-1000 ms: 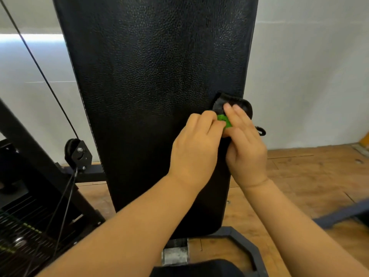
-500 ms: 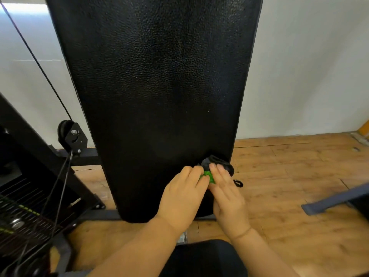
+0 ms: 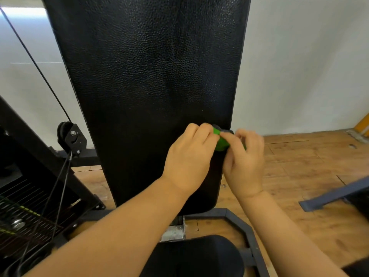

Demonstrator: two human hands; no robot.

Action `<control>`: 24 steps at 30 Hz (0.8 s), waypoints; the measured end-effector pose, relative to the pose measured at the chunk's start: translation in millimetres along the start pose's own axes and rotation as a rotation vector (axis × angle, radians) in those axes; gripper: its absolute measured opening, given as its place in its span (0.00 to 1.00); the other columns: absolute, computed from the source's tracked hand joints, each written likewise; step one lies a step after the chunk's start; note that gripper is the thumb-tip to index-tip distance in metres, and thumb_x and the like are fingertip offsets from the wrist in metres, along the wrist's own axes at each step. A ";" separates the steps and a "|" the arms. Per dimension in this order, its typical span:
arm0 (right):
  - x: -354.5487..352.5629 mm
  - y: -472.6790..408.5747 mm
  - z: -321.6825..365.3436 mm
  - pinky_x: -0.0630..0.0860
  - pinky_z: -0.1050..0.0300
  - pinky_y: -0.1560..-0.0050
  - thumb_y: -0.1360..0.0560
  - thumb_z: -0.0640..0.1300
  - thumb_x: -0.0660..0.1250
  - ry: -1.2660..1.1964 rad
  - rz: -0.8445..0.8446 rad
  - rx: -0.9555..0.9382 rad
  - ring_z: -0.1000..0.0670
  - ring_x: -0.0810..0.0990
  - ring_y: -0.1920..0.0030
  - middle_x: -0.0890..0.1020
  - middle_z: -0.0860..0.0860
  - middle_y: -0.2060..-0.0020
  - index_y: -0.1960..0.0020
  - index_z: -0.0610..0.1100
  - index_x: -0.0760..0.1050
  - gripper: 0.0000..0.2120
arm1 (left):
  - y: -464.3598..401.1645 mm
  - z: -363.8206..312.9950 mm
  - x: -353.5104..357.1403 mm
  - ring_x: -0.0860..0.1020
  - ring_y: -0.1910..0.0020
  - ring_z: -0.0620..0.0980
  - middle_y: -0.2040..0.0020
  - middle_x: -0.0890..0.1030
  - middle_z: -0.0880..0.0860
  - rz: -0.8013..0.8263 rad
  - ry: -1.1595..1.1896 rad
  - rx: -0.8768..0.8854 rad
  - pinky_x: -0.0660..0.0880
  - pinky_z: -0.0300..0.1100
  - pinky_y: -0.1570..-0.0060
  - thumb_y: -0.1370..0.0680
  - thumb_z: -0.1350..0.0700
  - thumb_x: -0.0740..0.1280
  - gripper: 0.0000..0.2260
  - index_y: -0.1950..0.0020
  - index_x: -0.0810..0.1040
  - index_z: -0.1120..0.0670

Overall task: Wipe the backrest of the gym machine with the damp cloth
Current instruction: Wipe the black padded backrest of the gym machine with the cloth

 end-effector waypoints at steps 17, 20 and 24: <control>64.2 143.0 46.9 0.70 0.55 0.53 0.37 0.33 0.70 0.001 0.427 -0.116 0.47 0.71 0.50 0.76 0.47 0.49 0.47 0.46 0.70 0.21 | 132.8 24.8 54.0 0.76 0.68 0.51 0.62 0.79 0.54 0.469 -0.095 -0.035 0.75 0.40 0.74 0.52 0.66 0.79 0.20 0.63 0.80 0.57; 72.7 153.0 48.3 0.73 0.54 0.56 0.44 0.32 0.75 0.009 0.506 -0.113 0.47 0.71 0.51 0.79 0.46 0.52 0.47 0.46 0.70 0.28 | 139.2 28.1 56.2 0.76 0.69 0.51 0.63 0.79 0.54 0.534 -0.134 -0.022 0.71 0.38 0.78 0.54 0.64 0.79 0.21 0.64 0.81 0.56; 65.4 134.3 53.7 0.77 0.52 0.60 0.35 0.33 0.64 -0.032 0.402 -0.101 0.47 0.69 0.54 0.70 0.49 0.50 0.47 0.46 0.69 0.19 | 132.4 36.5 45.3 0.75 0.68 0.50 0.64 0.77 0.54 0.454 -0.136 -0.053 0.69 0.37 0.77 0.49 0.64 0.79 0.17 0.63 0.79 0.56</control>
Point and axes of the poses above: each hand's wrist, its own y-axis away from the middle knuckle, its own x-axis out of the palm, z = x × y, the point moved 8 cm from there along -y, towards the middle knuckle
